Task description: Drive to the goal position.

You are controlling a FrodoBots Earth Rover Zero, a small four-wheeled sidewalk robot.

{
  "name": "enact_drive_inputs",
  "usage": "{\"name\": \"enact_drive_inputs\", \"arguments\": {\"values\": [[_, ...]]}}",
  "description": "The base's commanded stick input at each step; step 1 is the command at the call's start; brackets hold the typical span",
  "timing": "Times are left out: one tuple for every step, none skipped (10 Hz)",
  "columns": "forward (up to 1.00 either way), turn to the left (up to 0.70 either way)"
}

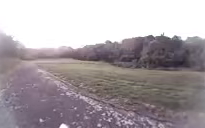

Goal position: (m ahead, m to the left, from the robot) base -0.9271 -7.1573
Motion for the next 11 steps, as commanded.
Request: {"name": "enact_drive_inputs", "arguments": {"values": [[0.0, -0.5], [0.0, -0.5], [0.0, -0.5], [0.0, -0.5], [0.0, -0.5], [0.0, -0.5], [0.0, -0.5], [0.0, -0.5], [0.0, -0.5], [0.0, -0.5], [0.0, -0.5]]}}
